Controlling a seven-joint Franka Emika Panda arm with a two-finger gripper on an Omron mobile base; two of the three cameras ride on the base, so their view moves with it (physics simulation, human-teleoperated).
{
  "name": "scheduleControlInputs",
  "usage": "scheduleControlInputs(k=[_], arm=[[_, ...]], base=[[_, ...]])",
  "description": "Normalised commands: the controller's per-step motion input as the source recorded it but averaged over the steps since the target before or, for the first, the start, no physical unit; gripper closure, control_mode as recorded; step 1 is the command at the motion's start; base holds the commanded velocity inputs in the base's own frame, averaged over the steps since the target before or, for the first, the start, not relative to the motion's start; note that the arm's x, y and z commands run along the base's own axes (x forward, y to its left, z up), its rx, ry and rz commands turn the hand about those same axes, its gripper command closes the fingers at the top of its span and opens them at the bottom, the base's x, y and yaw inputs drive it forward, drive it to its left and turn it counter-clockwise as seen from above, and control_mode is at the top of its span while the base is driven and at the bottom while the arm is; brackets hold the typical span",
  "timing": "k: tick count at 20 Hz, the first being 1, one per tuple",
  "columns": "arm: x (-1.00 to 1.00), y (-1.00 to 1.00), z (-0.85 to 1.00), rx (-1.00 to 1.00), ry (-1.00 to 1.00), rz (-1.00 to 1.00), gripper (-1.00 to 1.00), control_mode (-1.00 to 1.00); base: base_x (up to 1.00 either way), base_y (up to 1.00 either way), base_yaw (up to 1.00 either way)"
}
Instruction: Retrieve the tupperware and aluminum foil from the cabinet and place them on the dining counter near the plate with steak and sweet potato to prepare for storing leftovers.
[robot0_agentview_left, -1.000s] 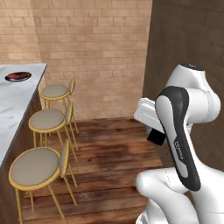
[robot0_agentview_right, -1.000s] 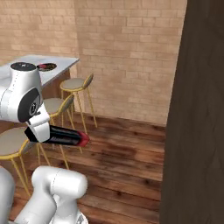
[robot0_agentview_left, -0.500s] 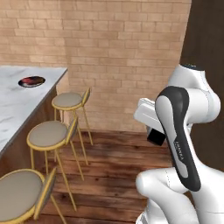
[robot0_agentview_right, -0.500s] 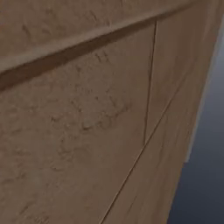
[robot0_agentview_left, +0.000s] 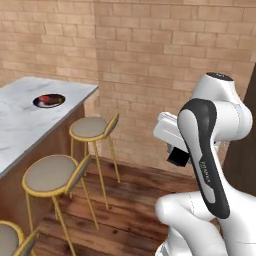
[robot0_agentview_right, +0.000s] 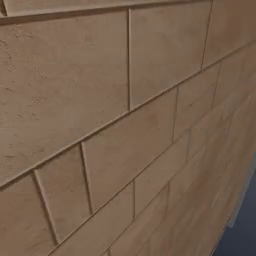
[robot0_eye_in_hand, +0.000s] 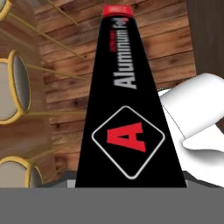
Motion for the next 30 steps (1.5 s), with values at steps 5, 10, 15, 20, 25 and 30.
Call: scheduleControlInputs(k=[5,10,15,20,25,30], arm=[[0.0,0.0,0.0,0.0,0.0,0.0,1.0,1.0],[0.0,0.0,0.0,0.0,0.0,0.0,1.0,1.0],[0.0,0.0,0.0,0.0,0.0,0.0,1.0,1.0],[0.0,0.0,0.0,0.0,0.0,0.0,1.0,1.0],[0.0,0.0,0.0,0.0,0.0,0.0,1.0,1.0],[0.0,0.0,0.0,0.0,0.0,0.0,1.0,1.0]], base=[[1.0,-0.77,0.41],[1.0,-0.65,0.44],[1.0,-0.61,0.46],[1.0,-0.52,0.5],[1.0,-0.42,0.53],[1.0,-0.36,0.55]])
